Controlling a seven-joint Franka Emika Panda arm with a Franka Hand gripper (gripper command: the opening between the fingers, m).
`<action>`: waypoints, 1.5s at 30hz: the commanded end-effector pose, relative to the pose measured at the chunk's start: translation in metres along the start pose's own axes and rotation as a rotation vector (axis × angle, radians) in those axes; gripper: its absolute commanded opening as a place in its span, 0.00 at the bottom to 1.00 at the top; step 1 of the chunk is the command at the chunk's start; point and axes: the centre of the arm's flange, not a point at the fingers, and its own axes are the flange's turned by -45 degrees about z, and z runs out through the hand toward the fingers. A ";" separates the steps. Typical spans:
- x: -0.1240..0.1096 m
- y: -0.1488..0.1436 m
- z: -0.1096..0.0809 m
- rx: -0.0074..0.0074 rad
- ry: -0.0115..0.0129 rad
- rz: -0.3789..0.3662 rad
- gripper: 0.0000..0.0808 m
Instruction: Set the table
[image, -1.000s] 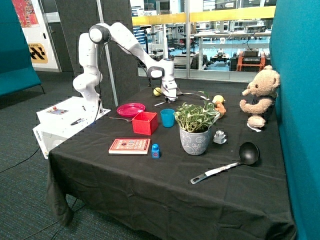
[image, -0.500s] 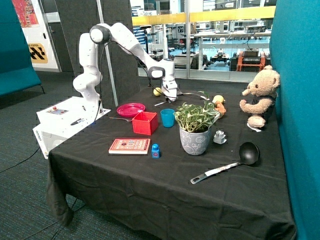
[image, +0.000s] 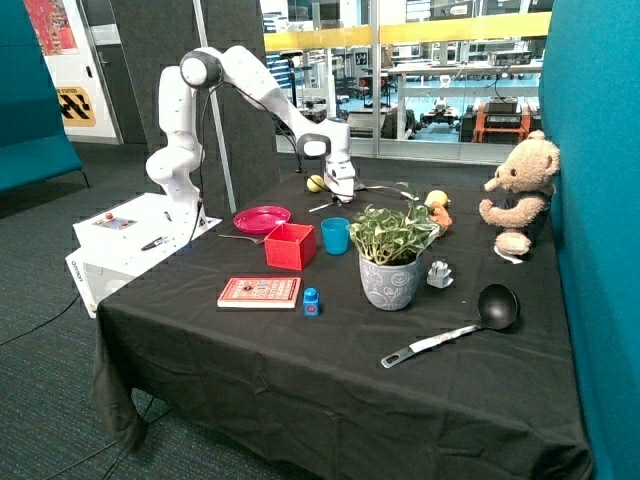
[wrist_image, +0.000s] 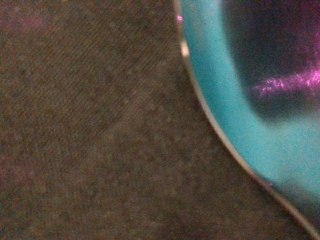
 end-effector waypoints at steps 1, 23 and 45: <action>0.000 0.002 -0.001 0.0010 -0.0006 0.000 0.08; -0.001 -0.004 0.001 0.0010 -0.0006 -0.022 0.01; -0.005 0.004 -0.007 0.0010 -0.0006 -0.009 0.00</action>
